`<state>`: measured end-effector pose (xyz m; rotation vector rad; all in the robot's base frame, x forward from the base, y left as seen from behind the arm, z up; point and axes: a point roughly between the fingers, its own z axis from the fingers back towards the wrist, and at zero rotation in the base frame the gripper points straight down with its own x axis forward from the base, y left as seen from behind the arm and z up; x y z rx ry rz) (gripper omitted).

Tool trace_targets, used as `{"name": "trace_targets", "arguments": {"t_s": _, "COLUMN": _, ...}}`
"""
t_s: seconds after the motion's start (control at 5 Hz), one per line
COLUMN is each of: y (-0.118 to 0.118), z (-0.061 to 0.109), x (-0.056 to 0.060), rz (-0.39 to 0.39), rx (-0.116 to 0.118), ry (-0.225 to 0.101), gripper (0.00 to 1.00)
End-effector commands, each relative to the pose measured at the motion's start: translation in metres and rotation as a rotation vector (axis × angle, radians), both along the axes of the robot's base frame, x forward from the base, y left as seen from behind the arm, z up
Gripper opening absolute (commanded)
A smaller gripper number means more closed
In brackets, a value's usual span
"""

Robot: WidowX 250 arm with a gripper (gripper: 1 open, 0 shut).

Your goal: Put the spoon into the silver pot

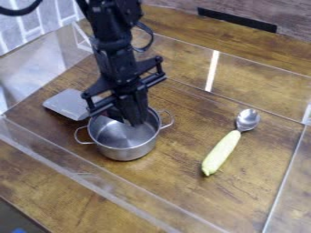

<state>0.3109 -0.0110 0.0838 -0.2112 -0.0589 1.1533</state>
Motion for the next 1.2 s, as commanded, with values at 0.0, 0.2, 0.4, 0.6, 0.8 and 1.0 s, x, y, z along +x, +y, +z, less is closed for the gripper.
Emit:
{"name": "trace_targets", "arguments": {"t_s": 0.0, "y": -0.012, "z": 0.028, "x": 0.000, "rz": 0.069, "rx": 0.004, "ry": -0.083, "gripper": 0.00}}
{"name": "trace_targets", "arguments": {"t_s": 0.2, "y": -0.021, "z": 0.032, "x": 0.000, "rz": 0.139, "rx": 0.006, "ry": -0.090, "gripper": 0.00}}
{"name": "trace_targets", "arguments": {"t_s": 0.4, "y": -0.029, "z": 0.022, "x": 0.003, "rz": 0.159, "rx": 0.007, "ry": -0.098, "gripper": 0.00}}
{"name": "trace_targets", "arguments": {"t_s": 0.6, "y": -0.027, "z": 0.014, "x": 0.011, "rz": 0.236, "rx": 0.018, "ry": -0.093, "gripper": 1.00}}
{"name": "trace_targets", "arguments": {"t_s": 0.8, "y": -0.025, "z": 0.013, "x": 0.021, "rz": 0.295, "rx": 0.019, "ry": -0.101, "gripper": 0.00}}
{"name": "trace_targets", "arguments": {"t_s": 1.0, "y": -0.027, "z": 0.007, "x": 0.016, "rz": 0.234, "rx": 0.022, "ry": -0.098, "gripper": 1.00}}
